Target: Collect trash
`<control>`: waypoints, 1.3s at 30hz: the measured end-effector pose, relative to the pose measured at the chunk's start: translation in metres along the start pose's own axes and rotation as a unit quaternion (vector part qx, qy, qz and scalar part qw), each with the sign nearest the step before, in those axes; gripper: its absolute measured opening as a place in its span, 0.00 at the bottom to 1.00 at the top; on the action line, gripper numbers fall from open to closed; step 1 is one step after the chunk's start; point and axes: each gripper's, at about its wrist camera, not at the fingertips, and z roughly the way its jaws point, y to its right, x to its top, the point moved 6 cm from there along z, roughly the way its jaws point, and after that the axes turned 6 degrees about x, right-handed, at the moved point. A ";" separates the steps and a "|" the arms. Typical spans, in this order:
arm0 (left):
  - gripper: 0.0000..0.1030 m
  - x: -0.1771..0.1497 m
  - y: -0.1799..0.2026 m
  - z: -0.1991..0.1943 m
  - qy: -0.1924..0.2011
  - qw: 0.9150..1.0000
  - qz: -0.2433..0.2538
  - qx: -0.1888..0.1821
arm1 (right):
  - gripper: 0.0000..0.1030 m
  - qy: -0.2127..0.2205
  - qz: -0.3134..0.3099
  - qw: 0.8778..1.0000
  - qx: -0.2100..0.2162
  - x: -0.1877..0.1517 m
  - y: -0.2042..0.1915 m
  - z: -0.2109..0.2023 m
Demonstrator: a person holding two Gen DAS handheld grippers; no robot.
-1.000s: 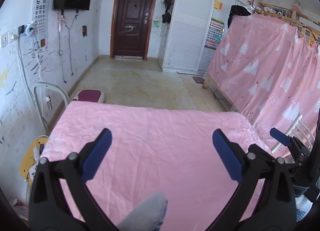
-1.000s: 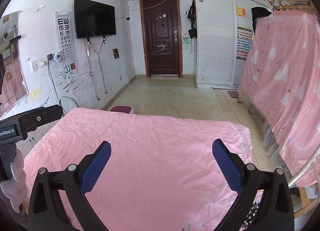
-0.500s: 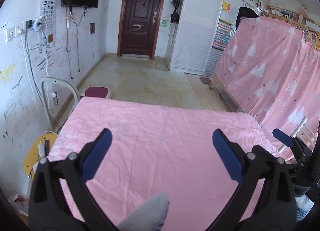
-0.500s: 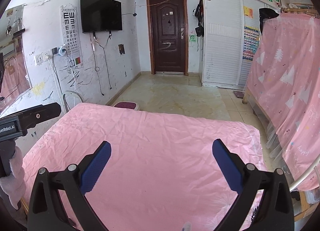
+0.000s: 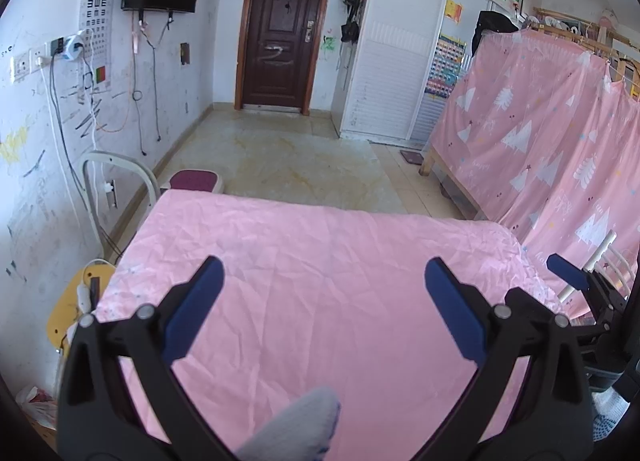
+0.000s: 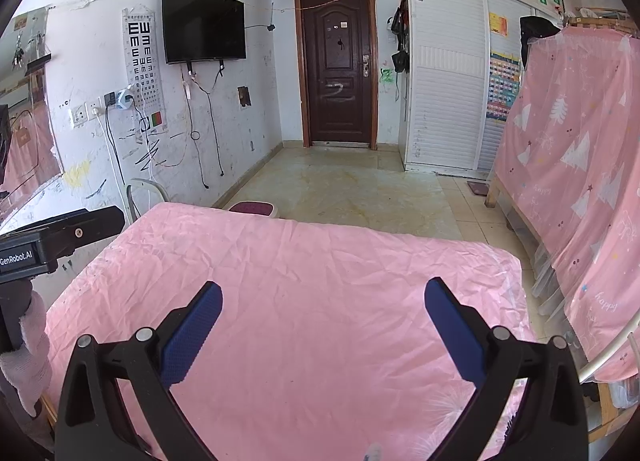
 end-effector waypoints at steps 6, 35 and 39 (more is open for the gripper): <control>0.94 -0.002 -0.002 0.001 -0.001 1.000 0.000 0.000 | 0.89 -0.001 -0.001 1.000 0.000 -0.001 -0.001 0.000; 0.94 -0.013 -0.006 0.002 0.008 1.000 0.006 0.013 | 0.89 -0.006 -0.007 1.000 0.003 -0.002 -0.006 0.004; 0.94 -0.016 -0.003 -0.001 0.007 1.000 0.007 0.014 | 0.89 -0.006 -0.007 1.000 0.003 -0.002 -0.006 0.004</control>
